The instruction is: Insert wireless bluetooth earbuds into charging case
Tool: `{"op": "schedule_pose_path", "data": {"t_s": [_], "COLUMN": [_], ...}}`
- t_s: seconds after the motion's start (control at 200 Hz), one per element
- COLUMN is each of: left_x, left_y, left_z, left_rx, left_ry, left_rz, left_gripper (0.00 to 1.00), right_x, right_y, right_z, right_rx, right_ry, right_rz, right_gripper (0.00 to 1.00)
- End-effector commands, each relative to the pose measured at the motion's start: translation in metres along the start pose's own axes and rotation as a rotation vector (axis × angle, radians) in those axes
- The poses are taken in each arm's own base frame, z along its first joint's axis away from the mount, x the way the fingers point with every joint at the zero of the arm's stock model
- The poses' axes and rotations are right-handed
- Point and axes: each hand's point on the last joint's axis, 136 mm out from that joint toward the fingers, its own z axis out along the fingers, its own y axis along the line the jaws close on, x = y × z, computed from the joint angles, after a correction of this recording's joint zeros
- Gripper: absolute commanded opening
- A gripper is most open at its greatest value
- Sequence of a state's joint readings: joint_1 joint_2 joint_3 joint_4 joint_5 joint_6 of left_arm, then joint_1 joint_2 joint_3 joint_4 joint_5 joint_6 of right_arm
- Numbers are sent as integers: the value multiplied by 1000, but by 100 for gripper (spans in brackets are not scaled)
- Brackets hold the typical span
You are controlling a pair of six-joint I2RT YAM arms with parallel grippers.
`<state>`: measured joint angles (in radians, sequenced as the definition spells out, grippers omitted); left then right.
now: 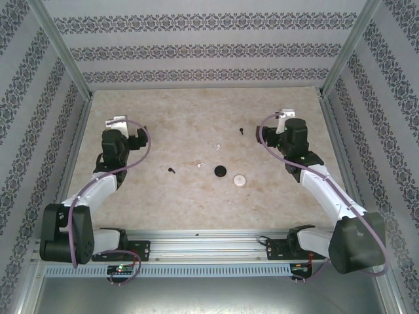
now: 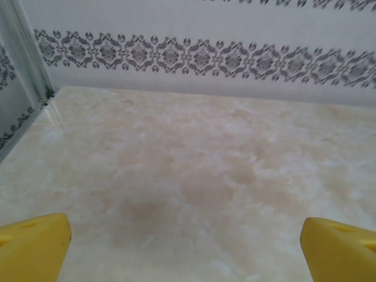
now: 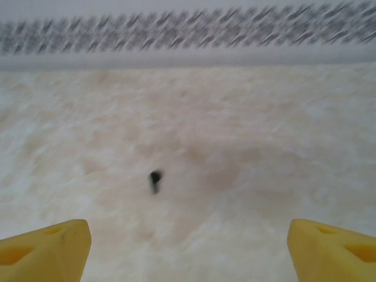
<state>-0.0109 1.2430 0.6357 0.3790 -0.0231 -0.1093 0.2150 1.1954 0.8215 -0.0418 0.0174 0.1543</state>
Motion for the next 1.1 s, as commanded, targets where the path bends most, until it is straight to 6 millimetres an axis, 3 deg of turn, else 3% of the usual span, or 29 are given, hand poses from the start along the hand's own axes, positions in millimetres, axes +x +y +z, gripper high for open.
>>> {"op": "schedule_pose_path", "data": {"t_s": [0.0,0.205,0.4,0.515,0.669,0.964,1.094], "left_x": [32,74,129,154,171,157,159], "left_y": [-6,-51,-127,-153,-164,-168,-167], "left_z": [-15,-45,-91,-108,-118,-121,-122], "left_rx": [42,216,380,432,457,474,471], "left_ry": [230,495,681,724,751,725,725], "left_rz": [-101,-228,-124,-128,-139,-109,-111], "left_gripper": [100,94,93,93,93,94,94], "right_x": [77,140,161,168,186,206,213], "right_y": [24,78,90,88,97,99,114], "right_z": [-17,-33,-27,-19,-10,5,9], "right_rx": [-8,-92,-84,-37,-42,-38,-118], "right_ry": [390,678,798,867,950,998,1023], "right_rz": [-18,-183,-222,-214,-159,-157,-158], "right_gripper": [86,85,85,85,82,82,81]}}
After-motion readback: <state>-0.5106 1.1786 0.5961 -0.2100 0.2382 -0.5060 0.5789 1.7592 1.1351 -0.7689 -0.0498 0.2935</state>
